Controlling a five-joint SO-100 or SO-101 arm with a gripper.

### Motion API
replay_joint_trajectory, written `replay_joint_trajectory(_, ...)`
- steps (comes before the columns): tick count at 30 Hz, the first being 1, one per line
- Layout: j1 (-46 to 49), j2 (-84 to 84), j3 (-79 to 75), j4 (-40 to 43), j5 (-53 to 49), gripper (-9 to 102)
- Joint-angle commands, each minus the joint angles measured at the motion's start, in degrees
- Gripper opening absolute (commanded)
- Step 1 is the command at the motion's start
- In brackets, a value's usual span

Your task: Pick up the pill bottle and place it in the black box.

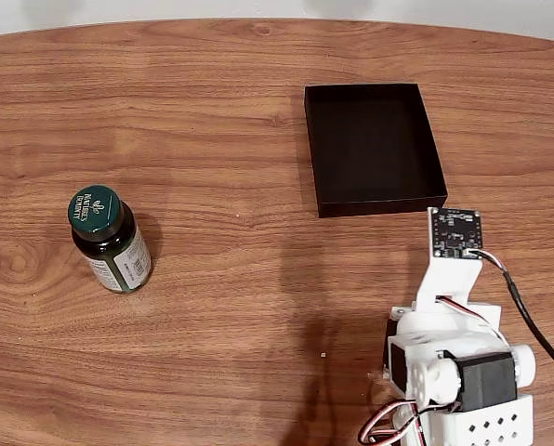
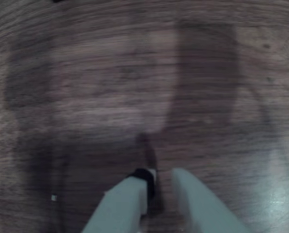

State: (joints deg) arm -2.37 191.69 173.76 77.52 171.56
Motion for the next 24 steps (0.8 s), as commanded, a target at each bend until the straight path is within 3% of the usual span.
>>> replay_joint_trajectory(1,0.4,-0.4,-0.2,6.9,0.9,1)
replay_joint_trajectory(11,2.4,-0.4,-0.2,-3.2,12.6,1)
replay_joint_trajectory(24,-5.2,-0.5,-0.2,-9.3,13.0,5)
